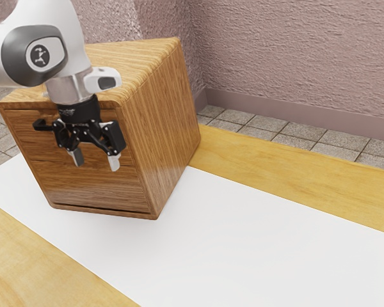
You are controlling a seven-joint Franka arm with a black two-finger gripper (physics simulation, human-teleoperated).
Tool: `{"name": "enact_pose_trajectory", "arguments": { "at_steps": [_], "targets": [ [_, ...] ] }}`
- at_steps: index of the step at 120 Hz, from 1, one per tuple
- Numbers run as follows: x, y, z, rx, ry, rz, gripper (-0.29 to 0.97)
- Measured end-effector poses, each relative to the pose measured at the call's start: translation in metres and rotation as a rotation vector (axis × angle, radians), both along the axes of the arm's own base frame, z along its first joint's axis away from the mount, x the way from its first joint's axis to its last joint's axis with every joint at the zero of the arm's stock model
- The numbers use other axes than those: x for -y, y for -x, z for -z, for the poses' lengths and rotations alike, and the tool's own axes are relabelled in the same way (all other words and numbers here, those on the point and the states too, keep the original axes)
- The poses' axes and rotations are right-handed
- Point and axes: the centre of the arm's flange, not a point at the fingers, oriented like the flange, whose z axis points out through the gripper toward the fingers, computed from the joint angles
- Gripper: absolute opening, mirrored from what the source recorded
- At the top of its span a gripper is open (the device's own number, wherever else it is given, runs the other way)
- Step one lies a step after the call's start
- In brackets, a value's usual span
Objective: Pull the drawer handle with one arm to open the drawer
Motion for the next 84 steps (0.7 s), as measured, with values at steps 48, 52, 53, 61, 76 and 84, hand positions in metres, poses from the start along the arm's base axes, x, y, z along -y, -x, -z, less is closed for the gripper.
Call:
{"name": "enact_pose_trajectory", "arguments": {
  "at_steps": [48,52,53,61,76,84],
  "targets": [
    [0.021,0.036,-0.128,0.254,0.002,-0.084,0.68],
    [0.017,0.042,-0.134,0.255,0.004,-0.163,0.68],
    [0.016,0.043,-0.135,0.254,0.004,-0.183,0.68],
    [0.009,0.056,-0.145,0.256,0.011,-0.333,0.68],
    [-0.011,0.073,-0.152,0.246,0.014,-0.595,0.68],
    [-0.017,0.082,-0.156,0.242,0.017,-0.704,0.68]
  ]
}}
